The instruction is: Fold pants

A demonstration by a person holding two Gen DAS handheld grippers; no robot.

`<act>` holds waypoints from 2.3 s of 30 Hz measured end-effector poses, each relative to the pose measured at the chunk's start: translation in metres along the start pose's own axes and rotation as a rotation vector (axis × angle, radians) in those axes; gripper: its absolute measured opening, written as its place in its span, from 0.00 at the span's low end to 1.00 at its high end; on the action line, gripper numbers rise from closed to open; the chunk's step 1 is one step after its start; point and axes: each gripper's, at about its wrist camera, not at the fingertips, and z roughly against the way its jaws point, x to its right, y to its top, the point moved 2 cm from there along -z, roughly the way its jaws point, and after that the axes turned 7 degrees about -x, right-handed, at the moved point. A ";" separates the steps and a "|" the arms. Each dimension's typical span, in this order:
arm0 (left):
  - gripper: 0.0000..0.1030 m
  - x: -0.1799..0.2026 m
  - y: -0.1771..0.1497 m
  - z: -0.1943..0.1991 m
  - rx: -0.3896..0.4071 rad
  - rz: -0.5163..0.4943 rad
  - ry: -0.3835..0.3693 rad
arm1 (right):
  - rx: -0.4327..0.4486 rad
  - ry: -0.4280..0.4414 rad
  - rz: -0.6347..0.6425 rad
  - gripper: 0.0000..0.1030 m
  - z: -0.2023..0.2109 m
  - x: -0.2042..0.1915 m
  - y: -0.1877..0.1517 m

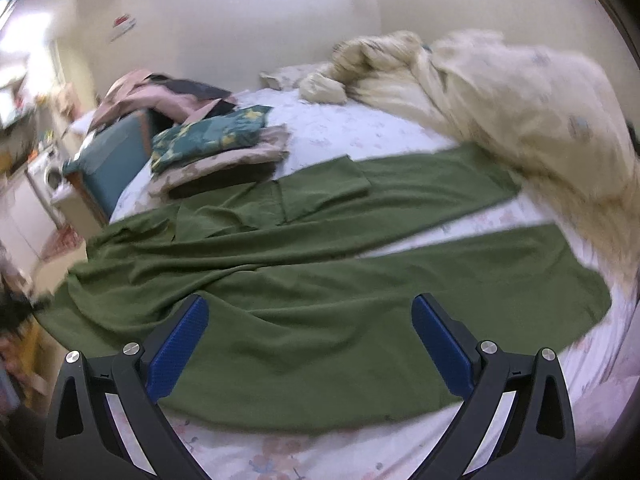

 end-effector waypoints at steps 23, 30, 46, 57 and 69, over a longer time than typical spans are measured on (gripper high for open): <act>0.00 0.004 -0.001 0.001 0.043 -0.046 0.032 | -0.145 -0.465 -0.899 0.00 -0.036 0.310 -0.019; 0.00 0.005 0.014 0.025 0.059 -0.013 -0.048 | 0.146 -0.348 -0.759 0.00 0.017 0.269 0.042; 0.00 0.105 0.122 0.049 0.169 -0.224 0.024 | 0.201 -0.225 -0.589 0.00 -0.024 0.243 0.222; 0.00 0.216 0.192 -0.107 0.247 -0.592 0.420 | -0.151 -0.387 -0.206 0.00 -0.266 0.223 0.362; 0.57 0.230 0.198 -0.201 0.106 -0.616 0.459 | -0.241 -0.523 0.100 0.62 -0.353 0.207 0.371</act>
